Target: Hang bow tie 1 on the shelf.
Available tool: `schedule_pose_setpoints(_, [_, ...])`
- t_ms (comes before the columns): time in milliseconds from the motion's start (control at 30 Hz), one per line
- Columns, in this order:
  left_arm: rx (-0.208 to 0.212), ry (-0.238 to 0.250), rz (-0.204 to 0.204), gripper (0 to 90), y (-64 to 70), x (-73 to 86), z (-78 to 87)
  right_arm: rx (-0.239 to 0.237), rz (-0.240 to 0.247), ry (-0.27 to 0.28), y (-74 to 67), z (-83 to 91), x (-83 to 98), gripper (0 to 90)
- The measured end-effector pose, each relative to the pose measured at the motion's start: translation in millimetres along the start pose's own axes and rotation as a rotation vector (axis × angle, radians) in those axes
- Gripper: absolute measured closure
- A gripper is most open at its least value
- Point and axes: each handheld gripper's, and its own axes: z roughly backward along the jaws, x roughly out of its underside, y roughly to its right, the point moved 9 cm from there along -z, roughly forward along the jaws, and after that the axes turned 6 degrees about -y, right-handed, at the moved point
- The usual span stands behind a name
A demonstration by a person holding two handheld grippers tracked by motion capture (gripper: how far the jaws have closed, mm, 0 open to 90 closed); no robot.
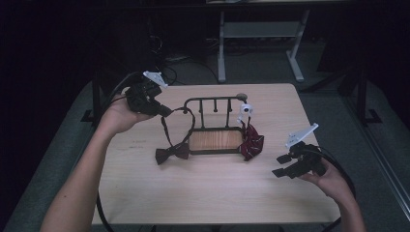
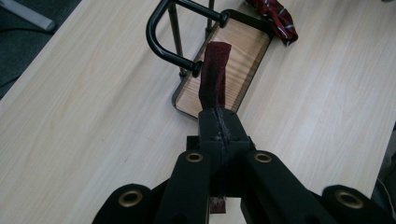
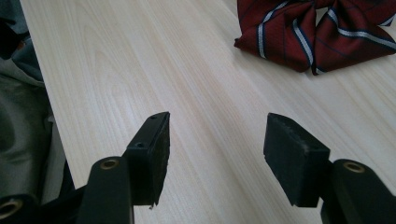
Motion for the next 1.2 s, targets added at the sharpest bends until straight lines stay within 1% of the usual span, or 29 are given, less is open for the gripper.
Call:
schedule_pose_setpoints(33, [-0.005, 0.006, 0.006, 90.0, -1.0, -0.5, -0.8, 0.001, 0.001, 0.001, 0.1, 0.2, 0.0, 40.5])
schedule_pose_setpoints(100, [-0.006, 0.002, 0.015, 90.0, -2.9, 0.3, -1.7, 0.003, 0.003, 0.001, 0.6, 0.7, 0.2, 40.5])
schedule_pose_setpoints(133, [-0.007, -0.004, 0.012, 90.0, -4.5, 1.0, -2.0, 0.003, 0.004, 0.002, 0.9, 0.8, 0.2, 40.5])
schedule_pose_setpoints(167, [-0.008, -0.002, 0.023, 90.0, -5.3, 1.1, -2.6, 0.003, 0.004, 0.004, 1.1, 0.8, 0.1, 40.6])
schedule_pose_setpoints(267, [-0.009, -0.004, 0.031, 90.0, -8.8, 1.7, -3.8, 0.001, 0.005, 0.003, 1.5, 0.7, 0.4, 40.5])
schedule_pose_setpoints(300, [-0.008, -0.008, 0.028, 90.0, -9.8, 2.0, -4.0, 0.001, 0.003, 0.004, 1.7, 0.6, 0.5, 40.5])
schedule_pose_setpoints(400, [-0.009, -0.007, 0.040, 90.0, -12.4, 0.9, -5.5, -0.002, 0.002, 0.002, 1.9, 0.1, 0.9, 40.5])
schedule_pose_setpoints(533, [-0.018, -0.020, 0.038, 90.0, -15.1, -1.3, -6.5, -0.005, 0.000, 0.002, 2.5, -1.2, 0.9, 40.5])
schedule_pose_setpoints(700, [-0.018, -0.033, 0.032, 90.0, -18.7, -5.0, -9.7, -0.012, -0.003, 0.006, 2.3, -2.1, 0.7, 40.5])
schedule_pose_setpoints(900, [-0.023, -0.040, 0.044, 90.0, -25.0, -7.7, -15.7, -0.012, -0.006, 0.009, 5.4, -1.4, 2.5, 40.6])
schedule_pose_setpoints(1000, [-0.029, -0.050, 0.043, 90.0, -25.9, -7.7, -18.3, -0.009, -0.013, 0.011, 6.0, 0.4, 3.2, 40.5])
schedule_pose_setpoints(1200, [-0.036, -0.070, 0.043, 90.0, -27.7, -6.6, -21.9, -0.006, -0.006, 0.012, 5.8, 1.7, 2.1, 40.5])
